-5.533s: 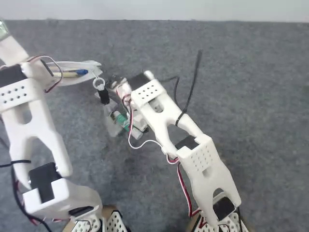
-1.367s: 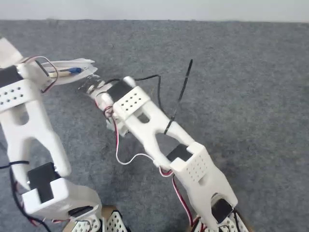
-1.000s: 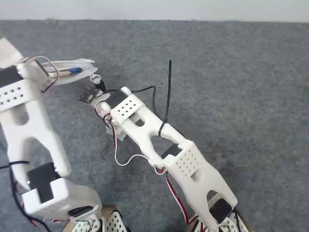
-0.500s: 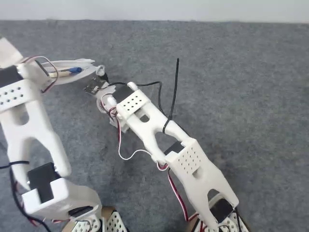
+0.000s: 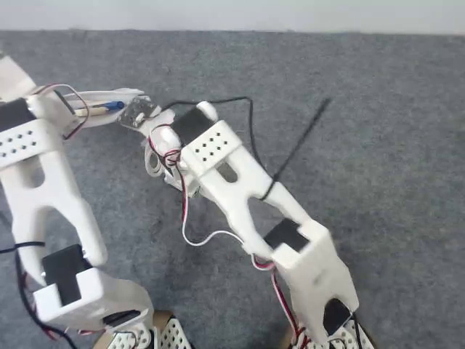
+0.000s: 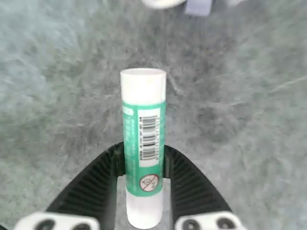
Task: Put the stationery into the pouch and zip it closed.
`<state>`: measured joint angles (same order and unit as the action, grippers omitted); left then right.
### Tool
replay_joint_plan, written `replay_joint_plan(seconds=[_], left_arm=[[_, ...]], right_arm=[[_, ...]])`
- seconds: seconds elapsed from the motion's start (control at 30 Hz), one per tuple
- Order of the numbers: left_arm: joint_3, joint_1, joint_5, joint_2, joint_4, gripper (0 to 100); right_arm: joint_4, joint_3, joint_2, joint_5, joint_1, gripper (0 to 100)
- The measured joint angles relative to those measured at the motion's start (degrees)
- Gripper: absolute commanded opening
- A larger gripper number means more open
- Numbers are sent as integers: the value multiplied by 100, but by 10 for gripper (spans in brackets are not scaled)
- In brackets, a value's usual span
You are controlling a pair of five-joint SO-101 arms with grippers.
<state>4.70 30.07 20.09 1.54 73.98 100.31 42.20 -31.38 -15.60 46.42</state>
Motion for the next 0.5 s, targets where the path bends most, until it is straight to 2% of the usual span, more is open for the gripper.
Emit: replay_joint_plan(seconds=[0.27, 0.5], left_arm=[[0, -422, -185, 0, 149, 12], [0, -809, -158, -18, 422, 12]], right_arm=[[-97, -1371, 1908, 0, -202, 6], [-1248, -3165, 3930, 9, -193, 6]])
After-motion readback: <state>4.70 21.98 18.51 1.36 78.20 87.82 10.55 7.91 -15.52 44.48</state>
